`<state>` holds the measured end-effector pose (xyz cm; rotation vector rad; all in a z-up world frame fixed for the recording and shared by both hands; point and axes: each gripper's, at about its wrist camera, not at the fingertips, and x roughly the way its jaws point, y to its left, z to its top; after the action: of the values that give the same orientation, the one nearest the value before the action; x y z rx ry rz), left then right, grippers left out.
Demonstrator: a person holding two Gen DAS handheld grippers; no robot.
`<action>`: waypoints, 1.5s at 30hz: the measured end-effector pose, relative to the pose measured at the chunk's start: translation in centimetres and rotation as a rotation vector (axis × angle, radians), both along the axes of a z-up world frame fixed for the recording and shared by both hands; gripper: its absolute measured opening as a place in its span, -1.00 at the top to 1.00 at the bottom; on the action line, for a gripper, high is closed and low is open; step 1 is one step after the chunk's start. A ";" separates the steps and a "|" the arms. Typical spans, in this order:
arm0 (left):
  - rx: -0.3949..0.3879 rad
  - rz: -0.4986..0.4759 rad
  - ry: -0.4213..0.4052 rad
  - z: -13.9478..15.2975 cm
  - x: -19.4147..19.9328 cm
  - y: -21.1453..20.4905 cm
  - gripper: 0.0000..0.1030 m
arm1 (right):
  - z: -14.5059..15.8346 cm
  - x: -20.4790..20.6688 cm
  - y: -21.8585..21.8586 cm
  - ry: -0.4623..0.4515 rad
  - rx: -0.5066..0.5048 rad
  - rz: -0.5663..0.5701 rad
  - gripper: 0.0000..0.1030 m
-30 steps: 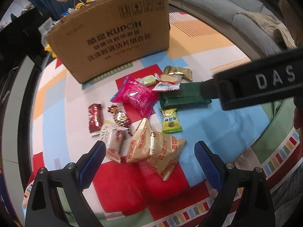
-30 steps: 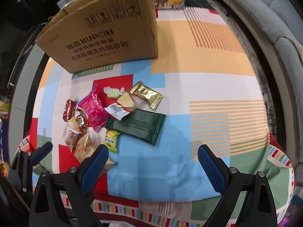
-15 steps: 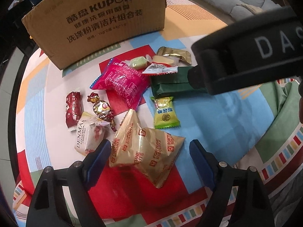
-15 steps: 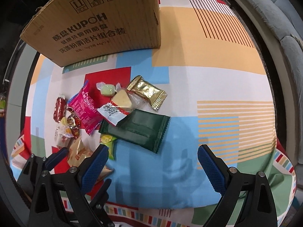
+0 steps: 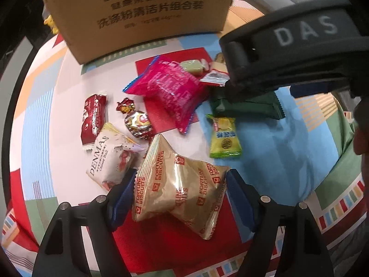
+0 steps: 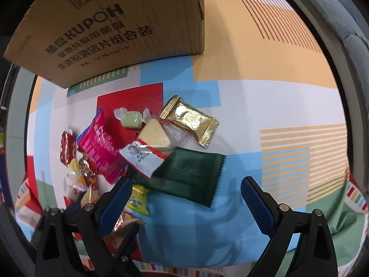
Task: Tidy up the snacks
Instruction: 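Close the left tool on the gold Fortune Biscuits bag while the right tool reaches the dark green packet, then close the right tool on the dark green packet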
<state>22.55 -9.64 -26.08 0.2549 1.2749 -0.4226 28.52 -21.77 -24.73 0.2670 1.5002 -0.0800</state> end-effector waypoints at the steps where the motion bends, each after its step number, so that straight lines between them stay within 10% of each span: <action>1: -0.006 0.008 -0.003 -0.1 0.2 0.2 -0.49 | -0.2 0.2 0.0 0.007 0.000 -0.013 -0.86; 18: -0.022 0.037 -0.021 0.7 -0.9 1.3 -0.32 | -3.6 2.9 2.2 0.074 -0.044 -0.038 -0.79; 30: -0.014 0.045 -0.044 1.0 -0.9 2.2 -0.07 | 0.0 1.7 2.9 -0.002 -0.031 0.007 0.00; 31: -0.013 0.048 -0.049 1.0 -1.0 2.3 -0.07 | 0.2 1.6 2.9 -0.006 -0.033 0.012 0.48; 45: -0.012 0.070 -0.061 2.7 -1.0 2.2 -0.06 | 2.0 -0.3 1.7 -0.045 0.045 0.002 0.81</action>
<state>21.50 -7.42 -23.35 0.2112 1.2171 -0.3605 28.21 -20.11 -22.71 0.3010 1.4591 -0.0384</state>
